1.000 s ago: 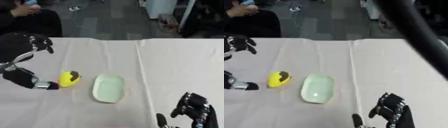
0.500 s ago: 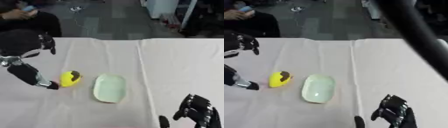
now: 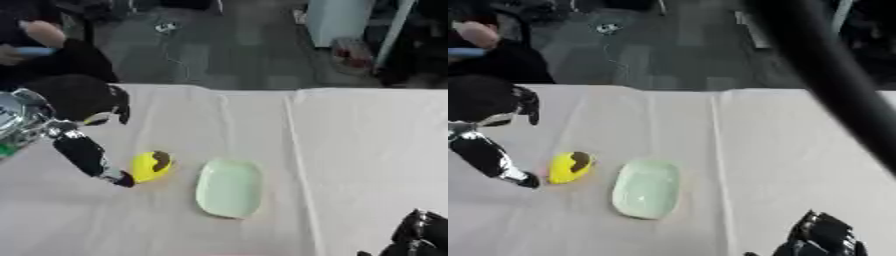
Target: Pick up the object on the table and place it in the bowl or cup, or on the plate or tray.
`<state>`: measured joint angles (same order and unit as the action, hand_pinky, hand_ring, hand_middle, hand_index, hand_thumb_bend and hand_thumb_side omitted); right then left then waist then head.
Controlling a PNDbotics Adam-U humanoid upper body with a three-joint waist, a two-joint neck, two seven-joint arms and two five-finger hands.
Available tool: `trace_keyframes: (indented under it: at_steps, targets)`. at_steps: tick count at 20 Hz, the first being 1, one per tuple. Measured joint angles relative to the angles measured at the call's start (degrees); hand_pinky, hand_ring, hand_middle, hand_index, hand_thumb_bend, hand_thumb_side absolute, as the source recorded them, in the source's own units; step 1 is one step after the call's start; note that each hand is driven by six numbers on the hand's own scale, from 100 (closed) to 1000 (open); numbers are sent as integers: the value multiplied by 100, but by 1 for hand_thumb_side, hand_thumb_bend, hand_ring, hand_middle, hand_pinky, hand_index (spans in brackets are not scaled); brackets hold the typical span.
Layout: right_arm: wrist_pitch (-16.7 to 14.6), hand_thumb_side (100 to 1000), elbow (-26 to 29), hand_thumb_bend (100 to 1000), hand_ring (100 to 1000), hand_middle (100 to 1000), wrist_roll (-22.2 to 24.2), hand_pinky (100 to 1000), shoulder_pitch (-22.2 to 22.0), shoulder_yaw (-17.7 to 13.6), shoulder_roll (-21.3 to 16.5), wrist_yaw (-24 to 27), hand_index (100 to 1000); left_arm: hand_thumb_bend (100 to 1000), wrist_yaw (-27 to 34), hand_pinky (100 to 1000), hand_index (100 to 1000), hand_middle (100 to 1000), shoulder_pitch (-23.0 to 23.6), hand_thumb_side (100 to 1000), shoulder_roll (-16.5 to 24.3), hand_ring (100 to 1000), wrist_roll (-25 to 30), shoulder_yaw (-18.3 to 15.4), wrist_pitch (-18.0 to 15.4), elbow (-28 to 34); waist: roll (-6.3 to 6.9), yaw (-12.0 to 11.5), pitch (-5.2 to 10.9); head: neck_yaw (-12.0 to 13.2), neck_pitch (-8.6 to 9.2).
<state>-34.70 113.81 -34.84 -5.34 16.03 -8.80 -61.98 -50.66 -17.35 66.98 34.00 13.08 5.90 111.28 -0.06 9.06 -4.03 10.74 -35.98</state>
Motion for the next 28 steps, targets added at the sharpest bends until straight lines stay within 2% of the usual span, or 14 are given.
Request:
trace_keyframes:
  at_steps: [5,12,17,19,25,28]
  targets:
    - [0,591,0,327,305,240,0,284,226,-153,-147,490,359,758,-127,745,733,760,144,798,-136,765,-118,-34,135,-446,10,162,-121,203,193]
    - [0,607,0,334,306,245,0,284,477,-286,-245,941,366,750,-198,761,754,775,233,795,-305,785,-362,-65,180,-866,11,325,-272,509,281]
    - [0,611,0,345,306,246,0,285,602,-347,-325,1148,369,753,-181,795,786,803,285,787,-420,822,-443,-55,142,-1038,37,423,-299,638,394]
    - [0,616,0,358,306,248,0,287,640,-374,-370,1225,374,756,-132,831,823,842,329,777,-510,867,-450,-29,149,-1126,53,472,-300,639,457]
    - [0,620,0,381,306,251,0,291,744,-467,-488,1450,379,765,73,876,852,871,378,754,-764,904,-471,63,218,-1408,96,536,-312,651,482]
    - [0,636,0,393,306,255,0,292,782,-528,-542,1556,386,771,205,877,851,871,389,743,-861,904,-493,87,279,-1540,108,576,-312,735,478]
